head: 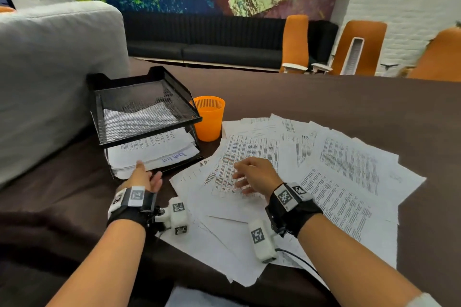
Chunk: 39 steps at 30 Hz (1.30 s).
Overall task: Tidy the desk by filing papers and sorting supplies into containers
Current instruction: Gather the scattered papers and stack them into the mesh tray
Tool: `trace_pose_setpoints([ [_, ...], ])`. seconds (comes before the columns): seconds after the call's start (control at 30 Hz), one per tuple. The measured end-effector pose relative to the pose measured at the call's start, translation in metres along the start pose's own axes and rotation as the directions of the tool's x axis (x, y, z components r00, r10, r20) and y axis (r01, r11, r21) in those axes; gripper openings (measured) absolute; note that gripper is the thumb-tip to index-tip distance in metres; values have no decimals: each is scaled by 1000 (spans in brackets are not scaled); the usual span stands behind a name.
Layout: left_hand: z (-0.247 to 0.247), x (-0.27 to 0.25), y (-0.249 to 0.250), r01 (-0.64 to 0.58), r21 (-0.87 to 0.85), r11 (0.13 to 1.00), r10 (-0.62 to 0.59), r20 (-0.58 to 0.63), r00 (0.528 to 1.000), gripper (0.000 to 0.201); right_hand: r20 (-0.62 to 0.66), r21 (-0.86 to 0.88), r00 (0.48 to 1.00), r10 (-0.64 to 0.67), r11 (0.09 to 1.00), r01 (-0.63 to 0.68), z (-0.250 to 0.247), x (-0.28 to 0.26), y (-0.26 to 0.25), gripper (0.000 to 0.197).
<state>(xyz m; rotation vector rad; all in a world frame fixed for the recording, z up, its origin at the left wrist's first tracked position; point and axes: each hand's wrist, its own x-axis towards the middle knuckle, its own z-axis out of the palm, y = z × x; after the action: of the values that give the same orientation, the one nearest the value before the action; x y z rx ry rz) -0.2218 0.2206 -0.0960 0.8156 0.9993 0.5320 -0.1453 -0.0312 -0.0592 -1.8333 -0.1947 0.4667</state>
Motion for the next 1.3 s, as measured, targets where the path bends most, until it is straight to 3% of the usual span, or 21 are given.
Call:
trace_pose_setpoints([
  [0.07, 18, -27, -17, 53, 120, 991, -60, 59, 996, 36, -119, -80, 993, -23, 997, 13, -8, 10, 8, 24],
  [0.13, 40, -47, -34, 16, 234, 972, -59, 178, 982, 30, -255, -169, 967, -29, 985, -15, -18, 20, 15, 23],
  [0.2, 58, -55, -45, -166, 396, 903, 51, 284, 958, 25, -383, -214, 924, 14, 971, -103, -31, 25, 19, 23],
  [0.27, 70, -57, -51, -297, 511, 806, 103, 373, 922, 37, -450, -194, 889, 81, 963, -186, -46, 27, 22, 46],
  [0.37, 79, -56, -59, -356, 615, 703, 50, 457, 888, 59, -428, -89, 887, 172, 969, -230, -65, 27, 27, 74],
  [0.47, 82, -48, -61, -379, 665, 643, -1, 495, 869, 54, -369, 72, 893, 257, 966, -248, -67, 24, 27, 83],
  [0.57, 83, -52, -58, -441, 720, 535, -21, 533, 846, 21, -272, 140, 926, 262, 963, -231, -62, 15, 24, 73],
  [0.63, 86, -56, -54, -467, 743, 480, -13, 538, 843, 15, -267, 114, 940, 212, 976, -188, -67, 7, 22, 62],
  [0.7, 89, -59, -48, -492, 708, 507, 21, 561, 828, 13, -320, 47, 938, 134, 991, -125, -82, 0, 23, 52],
  [0.8, 93, -62, -46, -491, 670, 556, 46, 565, 823, 15, -444, -43, 894, 57, 995, -85, -121, -19, 32, 43],
  [0.87, 96, -70, -53, -440, 671, 597, -42, 574, 818, 27, -514, -93, 856, 58, 988, -123, -151, -36, 48, 44],
  [0.97, 101, -75, -74, -418, 714, 562, -195, 606, 772, 77, -502, -144, 850, 159, 954, -263, -185, -63, 75, 59],
  [1.03, 105, -91, -84, -431, 754, 497, -261, 603, 754, 81, -426, -182, 881, 209, 934, -309, -193, -74, 89, 72],
  [1.1, 106, -104, -93, -485, 794, 366, -312, 595, 741, 70, -360, -261, 915, 185, 921, -289, -189, -80, 91, 72],
  [1.13, 105, -114, -96, -501, 820, 278, -341, 572, 746, 82, -323, -293, 935, 149, 923, -248, -186, -80, 90, 69],
  [1.2, 105, -116, -102, -519, 825, 226, -374, 565, 735, 98, -228, -329, 971, 77, 932, -151, -177, -79, 87, 64],
  [1.23, 103, -117, -104, -522, 814, 255, -362, 581, 729, 91, -187, -302, 981, 54, 947, -109, -173, -78, 86, 61],
  [1.3, 103, -114, -106, -518, 789, 330, -281, 606, 744, 55, -185, -196, 983, 19, 979, -56, -167, -74, 87, 57],
])
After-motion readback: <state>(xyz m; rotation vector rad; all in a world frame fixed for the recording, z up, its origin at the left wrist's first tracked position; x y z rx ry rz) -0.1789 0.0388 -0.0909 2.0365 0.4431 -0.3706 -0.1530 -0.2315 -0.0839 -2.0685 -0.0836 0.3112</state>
